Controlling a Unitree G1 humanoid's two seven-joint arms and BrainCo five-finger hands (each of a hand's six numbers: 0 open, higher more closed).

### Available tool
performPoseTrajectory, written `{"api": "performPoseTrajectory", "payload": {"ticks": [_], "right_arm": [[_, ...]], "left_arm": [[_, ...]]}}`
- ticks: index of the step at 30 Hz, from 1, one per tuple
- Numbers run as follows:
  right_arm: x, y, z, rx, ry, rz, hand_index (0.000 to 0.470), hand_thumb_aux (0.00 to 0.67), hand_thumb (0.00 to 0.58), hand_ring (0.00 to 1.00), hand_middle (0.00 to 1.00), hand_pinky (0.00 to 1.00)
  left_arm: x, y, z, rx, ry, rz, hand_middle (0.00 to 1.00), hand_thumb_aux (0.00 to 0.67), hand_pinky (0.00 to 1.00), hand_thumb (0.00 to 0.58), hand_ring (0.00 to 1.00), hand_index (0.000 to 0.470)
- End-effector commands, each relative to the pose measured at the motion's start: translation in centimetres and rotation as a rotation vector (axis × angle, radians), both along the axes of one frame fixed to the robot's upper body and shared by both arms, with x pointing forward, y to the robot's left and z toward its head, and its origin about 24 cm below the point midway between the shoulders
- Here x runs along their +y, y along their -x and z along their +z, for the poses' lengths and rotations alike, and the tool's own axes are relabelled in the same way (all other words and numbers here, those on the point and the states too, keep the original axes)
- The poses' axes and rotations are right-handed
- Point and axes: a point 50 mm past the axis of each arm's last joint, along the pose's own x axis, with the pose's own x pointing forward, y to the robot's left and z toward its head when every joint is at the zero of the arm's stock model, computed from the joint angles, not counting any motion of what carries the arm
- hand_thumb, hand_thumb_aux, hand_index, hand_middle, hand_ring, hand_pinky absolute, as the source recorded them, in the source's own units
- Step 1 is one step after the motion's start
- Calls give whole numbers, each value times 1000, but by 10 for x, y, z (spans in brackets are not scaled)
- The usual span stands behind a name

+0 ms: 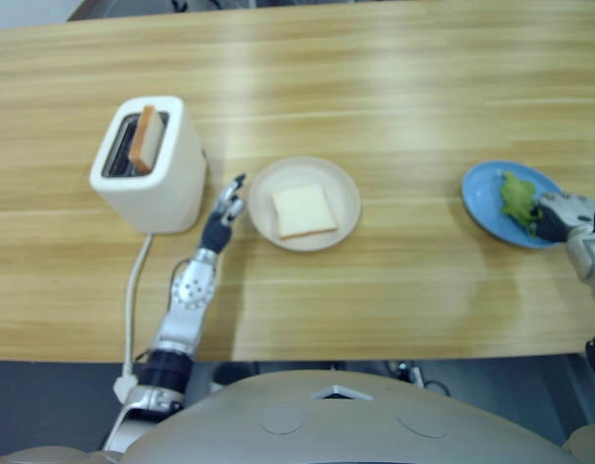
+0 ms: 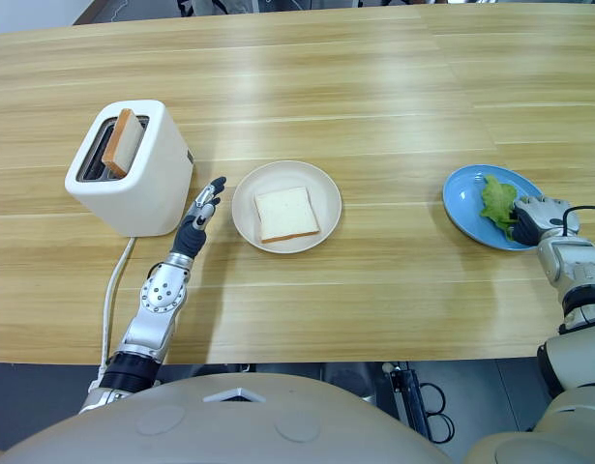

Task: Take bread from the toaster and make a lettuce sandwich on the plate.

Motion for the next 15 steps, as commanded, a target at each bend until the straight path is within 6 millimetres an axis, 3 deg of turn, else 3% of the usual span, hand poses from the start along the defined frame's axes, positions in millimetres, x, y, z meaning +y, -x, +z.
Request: {"api": "performPoseTrajectory", "payload": {"ticks": [1,2,3,4,11,15], "right_arm": [[1,0,-1,7,-3,17,451,657,580,263,263,263],[2,-1,2,-6,-3,24,460,670,580,549,549,549],[1,-1,3,-15,-3,28,460,670,580,549,549,549],[1,-1,5,-24,-3,33,460,670,580,1000,1000,1000],[6,-10,30,-148,-1,99,460,670,580,1000,1000,1000],[22,-19,62,-290,15,200,460,670,580,1000,1000,1000]], "left_arm": [[1,3,-4,23,-13,2,0,0,0,0,0,0],[2,3,-4,24,-13,3,0,0,0,0,0,0],[1,3,-4,25,-13,3,0,0,0,0,0,0],[1,3,-5,26,-14,3,0,0,0,0,0,0],[0,3,-6,30,-13,5,0,0,0,0,0,0],[0,3,-7,31,-12,9,0,0,0,0,0,0]]}}
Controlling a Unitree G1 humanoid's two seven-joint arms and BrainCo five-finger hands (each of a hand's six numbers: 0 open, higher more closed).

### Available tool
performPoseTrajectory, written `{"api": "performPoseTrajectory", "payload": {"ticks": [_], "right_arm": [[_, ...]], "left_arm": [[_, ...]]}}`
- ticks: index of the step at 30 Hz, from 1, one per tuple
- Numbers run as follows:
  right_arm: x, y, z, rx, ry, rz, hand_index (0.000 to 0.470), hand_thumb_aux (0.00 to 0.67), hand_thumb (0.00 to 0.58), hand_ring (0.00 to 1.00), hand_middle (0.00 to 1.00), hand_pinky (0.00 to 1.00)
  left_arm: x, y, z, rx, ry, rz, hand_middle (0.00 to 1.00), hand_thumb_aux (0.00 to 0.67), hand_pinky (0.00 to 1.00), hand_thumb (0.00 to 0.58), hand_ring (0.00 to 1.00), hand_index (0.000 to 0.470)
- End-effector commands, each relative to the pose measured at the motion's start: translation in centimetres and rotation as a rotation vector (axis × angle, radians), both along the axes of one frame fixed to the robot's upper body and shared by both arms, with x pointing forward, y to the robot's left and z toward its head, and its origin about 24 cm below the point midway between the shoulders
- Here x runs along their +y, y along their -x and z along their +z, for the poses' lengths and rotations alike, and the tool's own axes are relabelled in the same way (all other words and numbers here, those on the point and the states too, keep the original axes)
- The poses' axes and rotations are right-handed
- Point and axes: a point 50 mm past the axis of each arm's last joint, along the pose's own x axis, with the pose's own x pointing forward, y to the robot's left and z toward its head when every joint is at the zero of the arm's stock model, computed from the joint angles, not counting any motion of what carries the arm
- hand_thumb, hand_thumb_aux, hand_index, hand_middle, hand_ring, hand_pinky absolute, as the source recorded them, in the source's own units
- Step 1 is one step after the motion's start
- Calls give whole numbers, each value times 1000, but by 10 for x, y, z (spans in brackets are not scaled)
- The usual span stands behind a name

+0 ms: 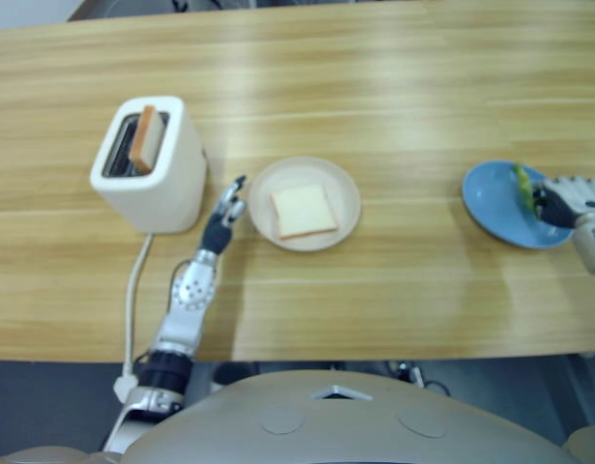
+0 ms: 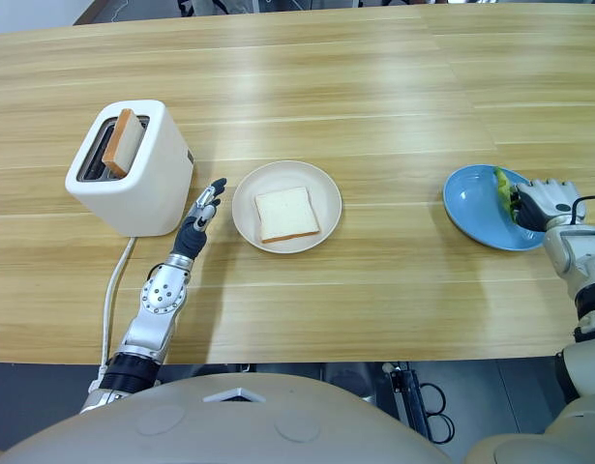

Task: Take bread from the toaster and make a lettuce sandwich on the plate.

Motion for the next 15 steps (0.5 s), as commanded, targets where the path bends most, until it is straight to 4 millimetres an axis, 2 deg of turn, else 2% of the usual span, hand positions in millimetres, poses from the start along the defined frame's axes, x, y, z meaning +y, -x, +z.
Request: {"api": "performPoseTrajectory", "payload": {"ticks": [1,4,8,12,15], "right_arm": [[17,-9,35,-152,7,93,460,670,580,1000,1000,1000],[36,-10,52,-220,12,156,460,670,580,1000,1000,1000],[69,-13,65,-271,0,251,460,670,580,1000,1000,1000],[113,-18,70,-306,-49,374,460,670,580,1000,1000,1000],[146,-26,66,-311,-104,466,460,670,580,1000,1000,1000]], "left_arm": [[0,2,-6,26,-4,11,0,0,0,0,0,0],[0,2,-6,25,-2,12,0,0,0,0,0,0],[0,1,-7,25,-2,14,0,0,0,0,0,0],[-1,-1,-8,28,0,16,0,0,0,0,0,0],[-1,-1,-9,28,1,18,0,0,0,0,0,0]]}}
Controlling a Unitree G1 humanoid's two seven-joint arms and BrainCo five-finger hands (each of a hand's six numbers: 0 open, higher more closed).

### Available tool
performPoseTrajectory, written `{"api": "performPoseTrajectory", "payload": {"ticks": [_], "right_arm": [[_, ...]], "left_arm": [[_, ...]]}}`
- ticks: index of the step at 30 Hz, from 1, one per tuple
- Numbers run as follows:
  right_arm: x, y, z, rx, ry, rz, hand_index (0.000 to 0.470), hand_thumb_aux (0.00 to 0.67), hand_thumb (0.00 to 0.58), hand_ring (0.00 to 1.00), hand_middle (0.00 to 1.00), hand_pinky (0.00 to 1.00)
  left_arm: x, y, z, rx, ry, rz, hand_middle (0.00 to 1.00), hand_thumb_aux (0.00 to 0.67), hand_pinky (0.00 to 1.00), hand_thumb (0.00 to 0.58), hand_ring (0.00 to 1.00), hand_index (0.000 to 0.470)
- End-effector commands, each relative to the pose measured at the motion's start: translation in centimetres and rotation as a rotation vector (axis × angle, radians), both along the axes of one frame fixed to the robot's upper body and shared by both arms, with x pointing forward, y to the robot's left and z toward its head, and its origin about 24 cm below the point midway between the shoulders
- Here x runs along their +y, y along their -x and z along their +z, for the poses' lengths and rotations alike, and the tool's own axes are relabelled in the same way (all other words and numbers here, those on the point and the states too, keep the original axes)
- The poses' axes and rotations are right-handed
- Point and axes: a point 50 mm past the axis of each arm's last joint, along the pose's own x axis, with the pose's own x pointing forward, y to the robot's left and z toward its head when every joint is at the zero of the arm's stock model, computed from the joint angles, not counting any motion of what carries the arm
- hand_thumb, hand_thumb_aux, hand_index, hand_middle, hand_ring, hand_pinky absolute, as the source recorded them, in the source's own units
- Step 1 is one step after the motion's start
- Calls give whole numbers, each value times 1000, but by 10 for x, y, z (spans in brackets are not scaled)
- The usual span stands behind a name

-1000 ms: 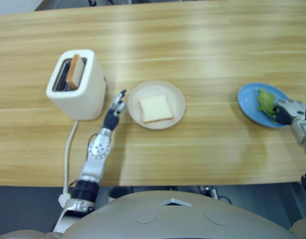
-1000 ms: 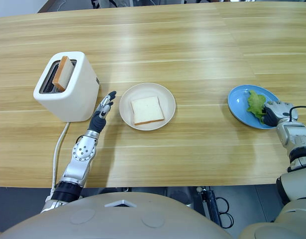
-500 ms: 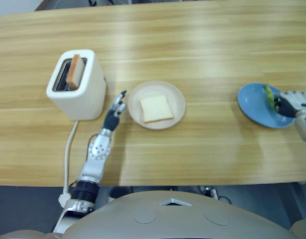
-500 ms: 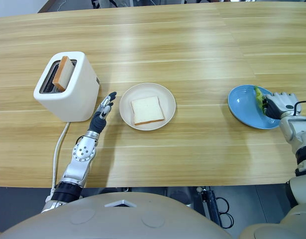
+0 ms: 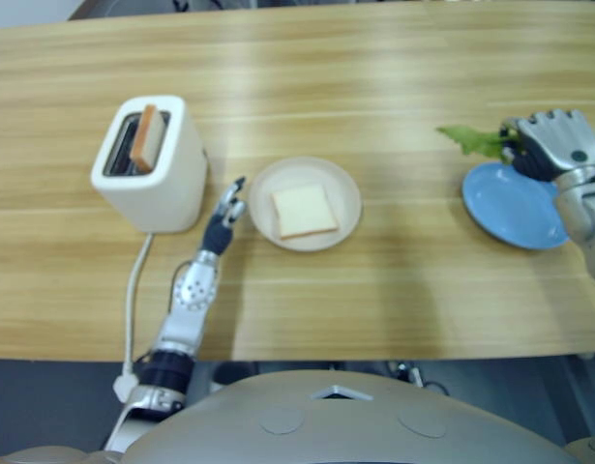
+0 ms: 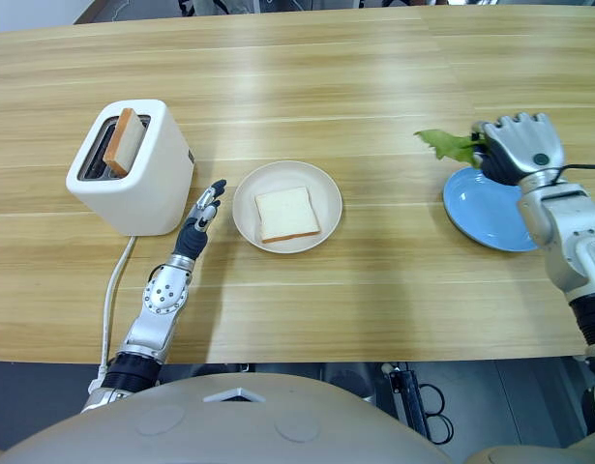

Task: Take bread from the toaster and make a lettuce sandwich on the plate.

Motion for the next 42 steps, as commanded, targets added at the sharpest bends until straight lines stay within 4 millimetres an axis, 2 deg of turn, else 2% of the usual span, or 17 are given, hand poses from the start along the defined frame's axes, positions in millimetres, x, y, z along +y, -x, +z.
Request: {"api": "performPoseTrajectory", "payload": {"ticks": [1,9,12,15,22,28,42], "right_arm": [[41,-9,-5,16,-27,118,460,670,580,1000,1000,1000],[126,-29,-39,99,-137,349,460,670,580,1000,1000,1000],[147,-31,-54,151,-154,399,460,670,580,1000,1000,1000],[161,-31,-69,210,-158,429,460,670,580,1000,1000,1000],[166,-14,-107,342,-168,442,460,670,580,1000,1000,1000],[164,-4,-128,434,-164,442,460,670,580,1000,1000,1000],[172,4,-131,467,-201,482,460,670,580,1000,1000,1000]], "left_arm": [[-2,-1,-4,11,-1,-1,0,0,0,0,0,0],[-6,-7,-4,4,9,-7,0,0,0,0,0,0],[-7,-8,-3,-2,9,-10,0,0,0,0,0,0],[-7,-8,-2,-5,8,-13,0,0,0,0,0,0],[-9,-8,-2,-4,6,-19,0,0,0,0,0,0],[-9,-8,-2,-4,2,-20,0,0,0,0,0,0],[-9,-7,-4,1,-7,-21,0,0,0,0,0,0]]}}
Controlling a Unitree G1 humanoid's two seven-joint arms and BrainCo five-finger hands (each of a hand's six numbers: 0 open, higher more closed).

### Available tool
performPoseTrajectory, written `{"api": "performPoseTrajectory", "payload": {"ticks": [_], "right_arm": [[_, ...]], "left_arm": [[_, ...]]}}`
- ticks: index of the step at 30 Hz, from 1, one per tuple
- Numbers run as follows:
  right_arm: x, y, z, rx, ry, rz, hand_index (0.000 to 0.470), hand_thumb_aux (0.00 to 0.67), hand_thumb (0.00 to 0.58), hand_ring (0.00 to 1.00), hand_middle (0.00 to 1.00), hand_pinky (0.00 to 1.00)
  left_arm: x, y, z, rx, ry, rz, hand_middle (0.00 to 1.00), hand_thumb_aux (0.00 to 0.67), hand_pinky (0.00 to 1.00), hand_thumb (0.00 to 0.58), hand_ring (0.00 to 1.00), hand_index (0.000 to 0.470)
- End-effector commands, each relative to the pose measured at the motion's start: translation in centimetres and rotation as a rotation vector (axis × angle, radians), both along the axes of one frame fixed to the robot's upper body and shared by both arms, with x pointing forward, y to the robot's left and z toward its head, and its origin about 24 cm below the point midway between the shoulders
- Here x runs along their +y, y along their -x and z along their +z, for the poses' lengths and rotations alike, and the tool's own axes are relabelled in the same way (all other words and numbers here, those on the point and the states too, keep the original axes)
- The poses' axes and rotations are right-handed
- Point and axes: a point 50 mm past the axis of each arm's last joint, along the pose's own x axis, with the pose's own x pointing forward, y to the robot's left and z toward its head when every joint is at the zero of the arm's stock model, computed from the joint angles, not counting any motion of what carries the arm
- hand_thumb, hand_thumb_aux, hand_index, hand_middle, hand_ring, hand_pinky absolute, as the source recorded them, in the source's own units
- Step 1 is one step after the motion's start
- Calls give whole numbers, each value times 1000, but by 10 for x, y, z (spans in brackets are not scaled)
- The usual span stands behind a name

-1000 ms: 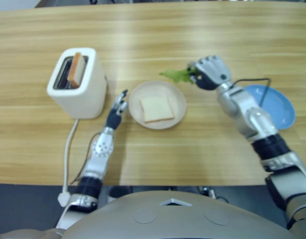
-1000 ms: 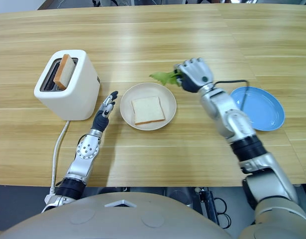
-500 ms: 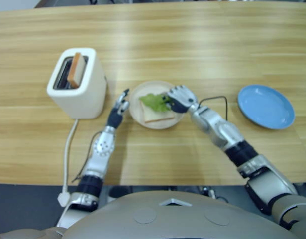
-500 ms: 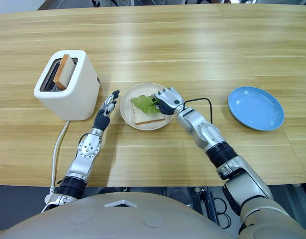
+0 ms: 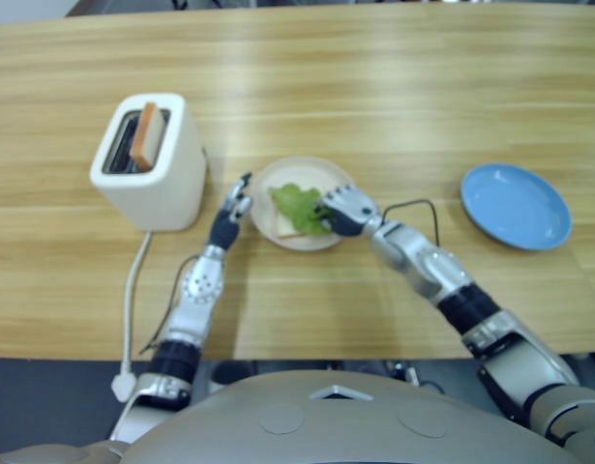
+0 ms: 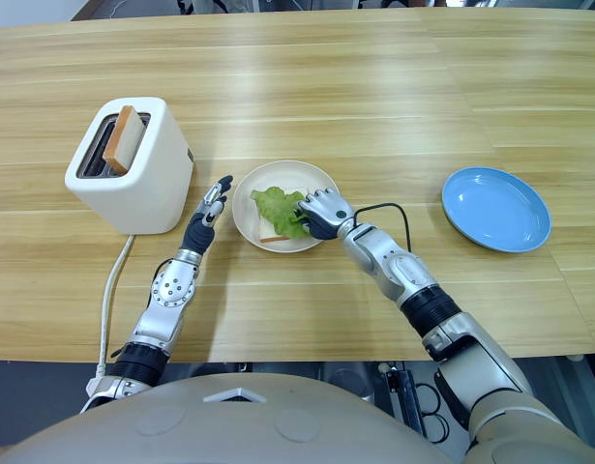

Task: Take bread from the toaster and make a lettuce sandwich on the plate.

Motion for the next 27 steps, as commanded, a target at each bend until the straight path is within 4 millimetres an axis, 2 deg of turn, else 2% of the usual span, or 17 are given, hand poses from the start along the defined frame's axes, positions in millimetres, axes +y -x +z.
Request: {"api": "performPoseTrajectory", "payload": {"ticks": [1,4,5,6,7,8,9,10,20,24,27], "right_arm": [[5,2,-2,21,-11,16,460,670,580,1000,1000,1000],[5,0,-3,8,-2,9,460,670,580,1000,1000,1000],[5,0,-3,5,2,7,413,602,574,592,592,592],[5,-1,-3,1,4,5,312,455,520,0,0,0],[4,0,-2,-2,3,4,262,381,472,0,0,0],[3,0,-1,-6,4,2,110,160,244,0,0,0],[1,0,-1,-8,6,-1,110,160,244,0,0,0],[-1,1,0,-10,7,-2,0,0,0,0,0,0],[-34,7,28,-83,46,-64,0,0,0,0,0,0],[-53,16,55,-143,47,-109,0,0,0,0,0,0],[-70,23,83,-220,51,-169,0,0,0,0,0,0]], "left_arm": [[0,2,-4,21,-22,-4,0,0,0,0,0,0],[0,2,-4,20,-26,-6,0,0,0,0,0,0],[0,2,-4,20,-27,-6,0,0,0,0,0,0],[0,2,-4,20,-27,-6,0,0,0,0,0,0],[0,3,-5,21,-28,-6,0,0,0,0,0,0],[1,3,-5,22,-28,-5,0,0,0,0,0,0],[1,3,-5,23,-28,-5,0,0,0,0,0,0],[1,3,-5,23,-28,-4,0,0,0,0,0,0],[2,4,-5,24,-28,-2,0,0,0,0,0,0],[3,4,-4,20,-33,-5,0,0,0,0,0,0],[6,3,2,-5,-49,-8,0,0,0,0,0,0]]}}
